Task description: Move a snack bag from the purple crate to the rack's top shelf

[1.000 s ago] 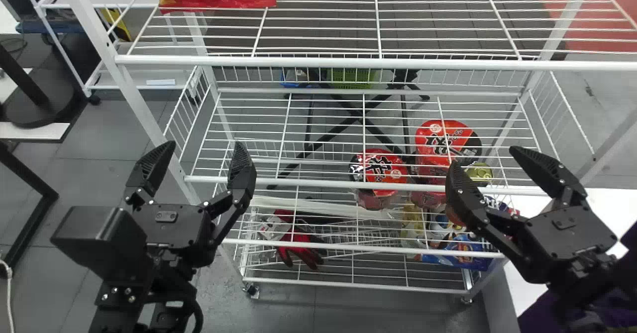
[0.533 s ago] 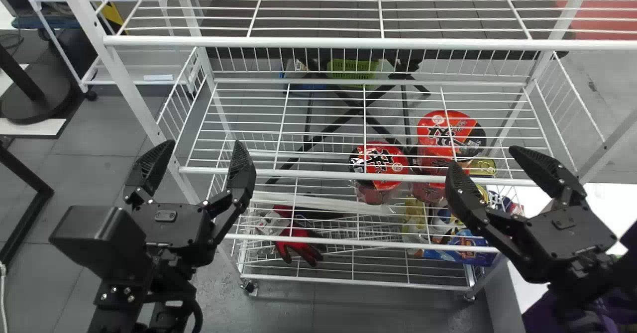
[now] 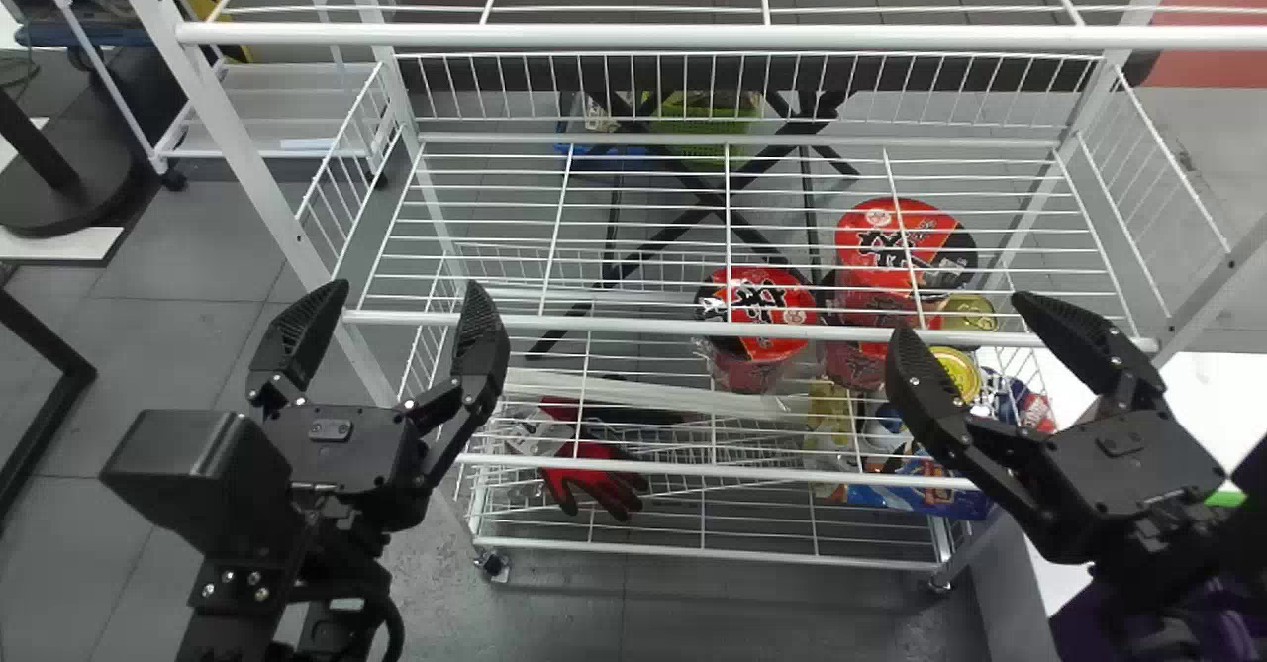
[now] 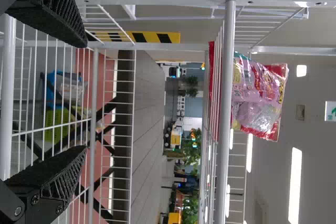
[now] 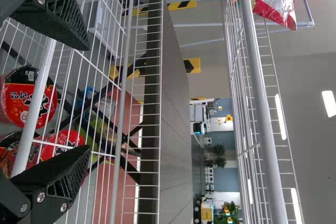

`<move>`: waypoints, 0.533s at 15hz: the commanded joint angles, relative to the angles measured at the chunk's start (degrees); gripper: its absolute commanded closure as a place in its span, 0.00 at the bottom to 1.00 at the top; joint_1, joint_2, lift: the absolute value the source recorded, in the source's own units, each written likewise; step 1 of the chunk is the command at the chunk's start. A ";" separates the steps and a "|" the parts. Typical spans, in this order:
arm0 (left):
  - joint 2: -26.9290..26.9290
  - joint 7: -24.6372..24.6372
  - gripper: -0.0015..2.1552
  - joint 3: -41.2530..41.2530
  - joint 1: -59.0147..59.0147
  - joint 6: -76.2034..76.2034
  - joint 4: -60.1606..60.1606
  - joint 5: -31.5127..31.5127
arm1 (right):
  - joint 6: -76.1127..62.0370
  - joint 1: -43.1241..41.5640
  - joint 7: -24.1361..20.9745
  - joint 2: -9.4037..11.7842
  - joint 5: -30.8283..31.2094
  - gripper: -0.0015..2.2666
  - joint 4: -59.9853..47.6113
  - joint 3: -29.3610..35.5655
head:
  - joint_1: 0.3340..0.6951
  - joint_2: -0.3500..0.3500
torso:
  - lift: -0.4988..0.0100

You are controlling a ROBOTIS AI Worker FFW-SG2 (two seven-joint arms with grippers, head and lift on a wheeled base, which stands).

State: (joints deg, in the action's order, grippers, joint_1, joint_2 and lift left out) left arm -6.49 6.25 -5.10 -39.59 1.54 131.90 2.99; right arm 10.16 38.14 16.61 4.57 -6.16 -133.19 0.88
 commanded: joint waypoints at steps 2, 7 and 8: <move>-0.01 -0.01 0.06 0.09 -0.22 0.00 0.29 0.00 | 0.00 0.09 0.00 0.00 -0.17 0.07 -0.06 0.00 | 1.00 0.57 | 0.25; -0.01 -0.01 0.06 0.00 -0.49 0.00 0.47 0.00 | 0.00 0.27 0.00 0.00 -0.25 0.07 -0.06 0.09 | 1.00 0.58 | 0.22; -0.01 -0.01 0.06 0.00 -0.57 0.00 0.47 0.00 | 0.00 0.27 0.09 0.00 -0.25 0.07 -0.06 0.09 | 1.00 0.57 | 0.21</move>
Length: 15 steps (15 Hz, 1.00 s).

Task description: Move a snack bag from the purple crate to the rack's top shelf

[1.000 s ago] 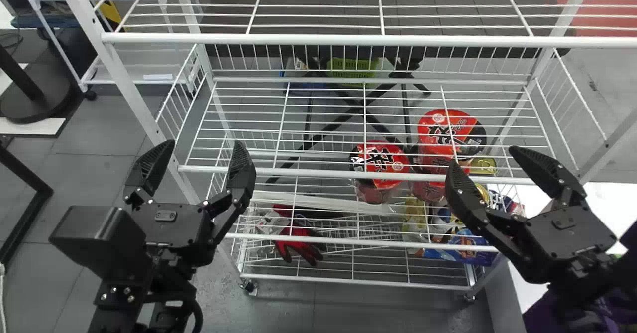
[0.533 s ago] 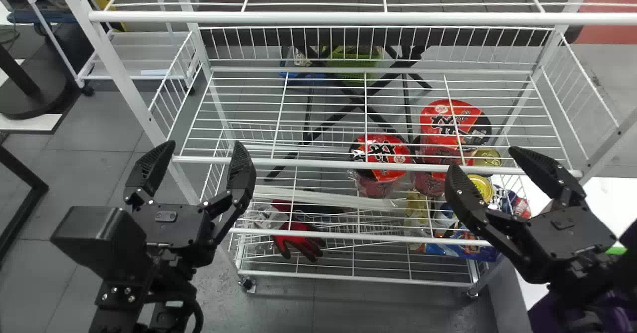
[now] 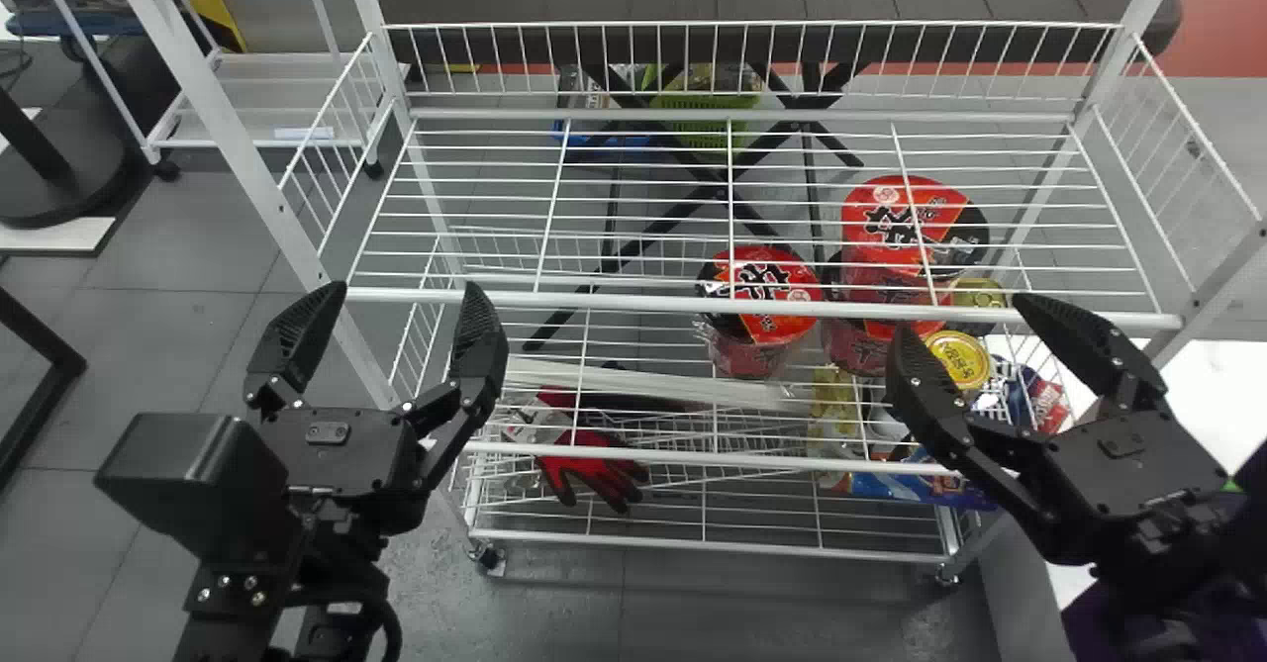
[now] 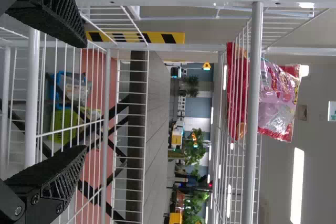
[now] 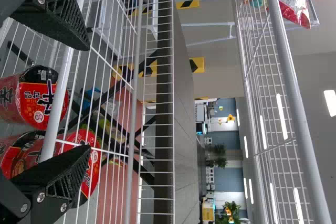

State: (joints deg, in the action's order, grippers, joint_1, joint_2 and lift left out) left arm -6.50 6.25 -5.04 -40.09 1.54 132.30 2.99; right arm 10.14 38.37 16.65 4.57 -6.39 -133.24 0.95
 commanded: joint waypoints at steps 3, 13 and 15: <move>0.00 -0.01 0.06 -0.06 -0.16 0.00 0.06 -0.09 | -0.16 0.21 0.04 0.09 -0.03 0.07 -0.09 0.01 | 1.00 0.57 | 0.18; -0.09 -0.01 0.06 -0.32 -0.43 0.00 0.50 -0.44 | -0.16 0.39 0.04 0.09 -0.03 0.07 -0.53 0.01 | 1.00 0.57 | 0.11; -0.09 -0.01 0.06 -0.32 -0.43 0.00 0.50 -0.44 | -0.16 0.47 1.36 0.09 -1.79 0.07 -0.44 1.07 | 1.00 0.57 | 0.11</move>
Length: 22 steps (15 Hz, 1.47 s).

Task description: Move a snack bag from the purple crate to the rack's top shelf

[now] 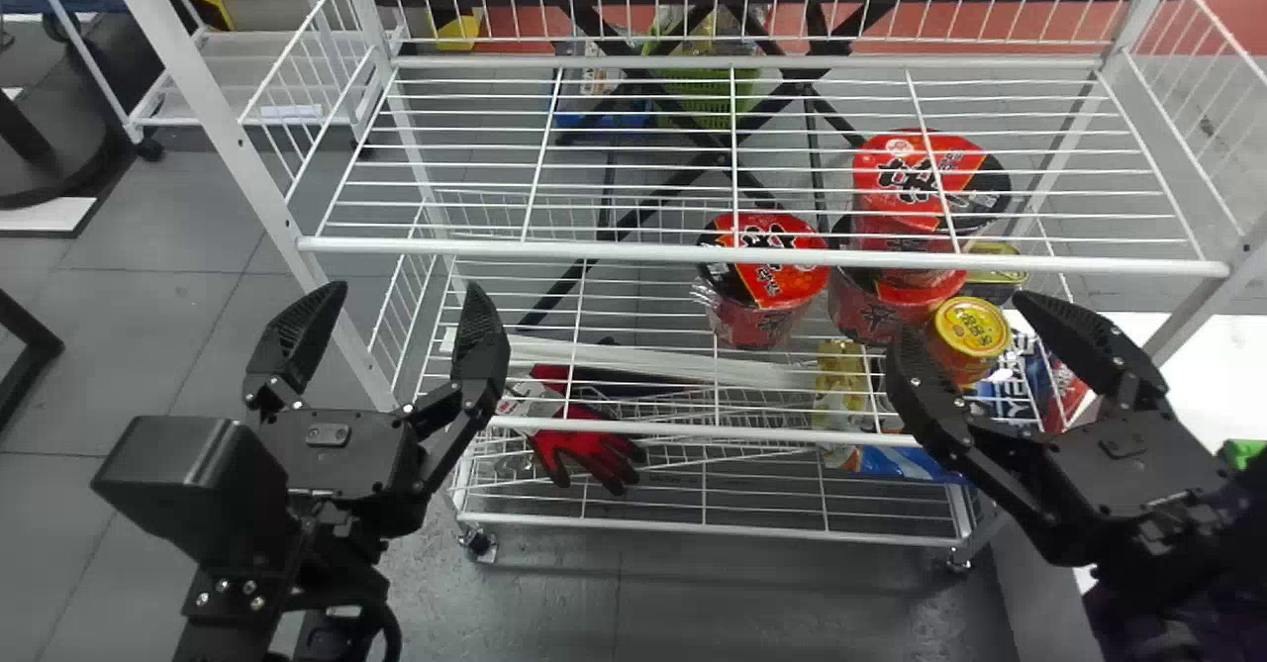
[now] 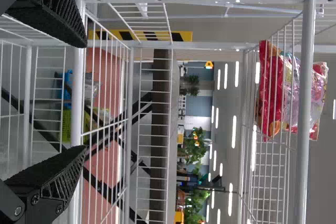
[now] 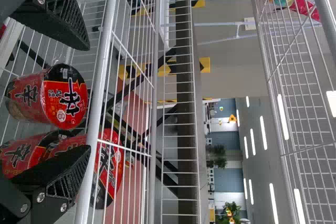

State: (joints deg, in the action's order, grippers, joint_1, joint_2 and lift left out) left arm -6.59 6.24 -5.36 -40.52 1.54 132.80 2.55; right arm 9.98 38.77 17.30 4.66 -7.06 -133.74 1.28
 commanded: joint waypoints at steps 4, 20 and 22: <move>0.09 0.00 0.06 -0.09 0.00 0.00 -0.09 0.00 | 1.76 -0.01 -0.24 -0.09 -0.68 0.07 -0.20 0.92 | 1.00 0.56 | 0.11; 0.44 1.32 0.06 1.41 -2.99 -2.64 -1.49 -0.17 | 46.41 6.58 5.03 -4.71 -9.82 0.07 -18.66 27.20 | 1.00 0.44 | 0.11; 0.44 1.23 0.06 1.49 -3.52 -4.22 -1.49 0.09 | 57.13 2.36 10.39 -4.71 -10.70 0.07 -18.57 34.93 | 1.00 0.31 | 0.11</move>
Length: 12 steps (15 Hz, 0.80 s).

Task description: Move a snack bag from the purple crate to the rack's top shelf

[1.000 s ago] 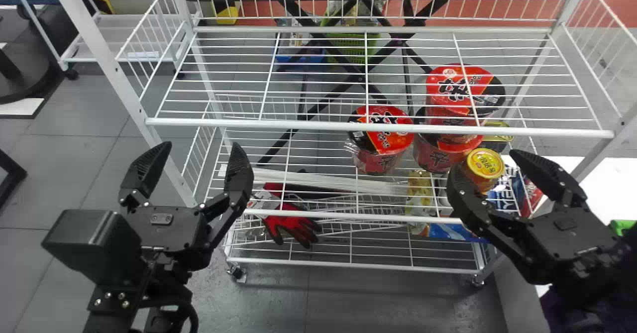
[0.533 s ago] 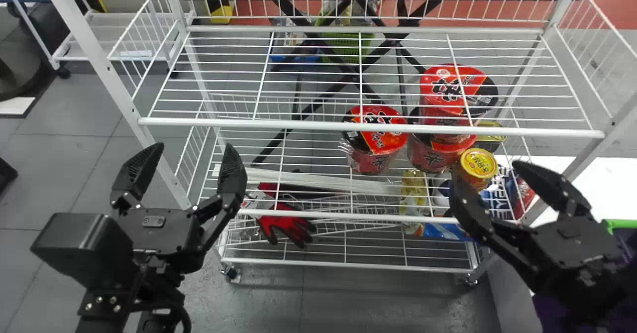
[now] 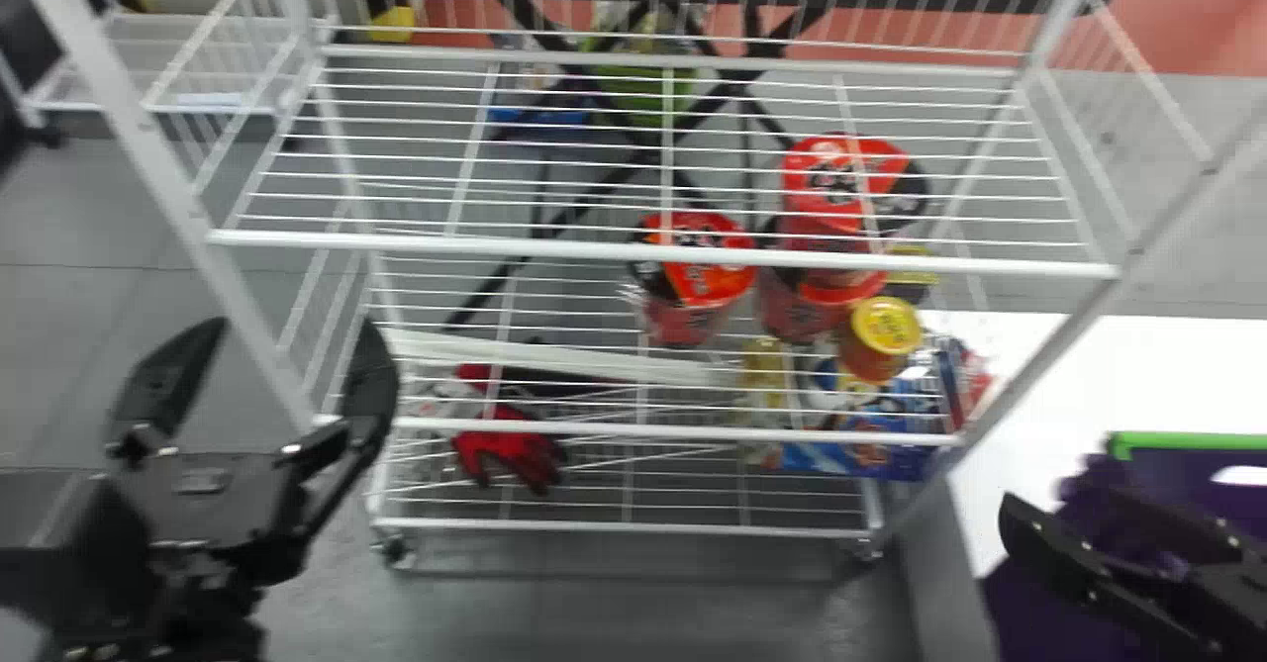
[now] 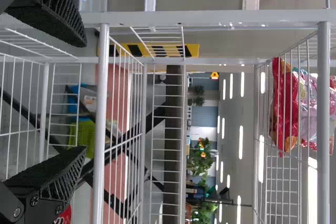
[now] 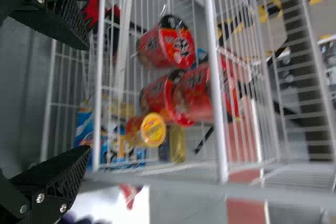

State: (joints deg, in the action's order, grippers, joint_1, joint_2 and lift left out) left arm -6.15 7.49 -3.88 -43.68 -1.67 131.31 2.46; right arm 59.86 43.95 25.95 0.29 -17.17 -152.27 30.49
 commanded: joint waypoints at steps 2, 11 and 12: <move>0.00 -0.02 0.06 -0.07 -0.35 -1.01 0.00 0.09 | 17.62 -7.65 4.72 -0.34 -0.49 0.06 -0.13 13.10 | 1.00 0.23 | 0.11; -0.53 -0.46 0.06 -0.78 -0.09 -1.89 -2.19 -0.43 | 30.22 -21.27 40.58 11.75 17.44 0.05 18.67 36.22 | 1.00 0.00 | 0.11; -0.53 -0.46 0.06 -0.86 -0.09 -1.89 -2.46 -0.52 | 30.22 -21.27 42.95 14.21 20.34 0.05 21.31 36.22 | 1.00 0.00 | 0.11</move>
State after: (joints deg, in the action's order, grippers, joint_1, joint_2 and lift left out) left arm -6.68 7.01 -4.54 -43.70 -3.38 129.16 2.09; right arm 89.95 22.73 67.59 11.09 -0.44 -134.89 66.40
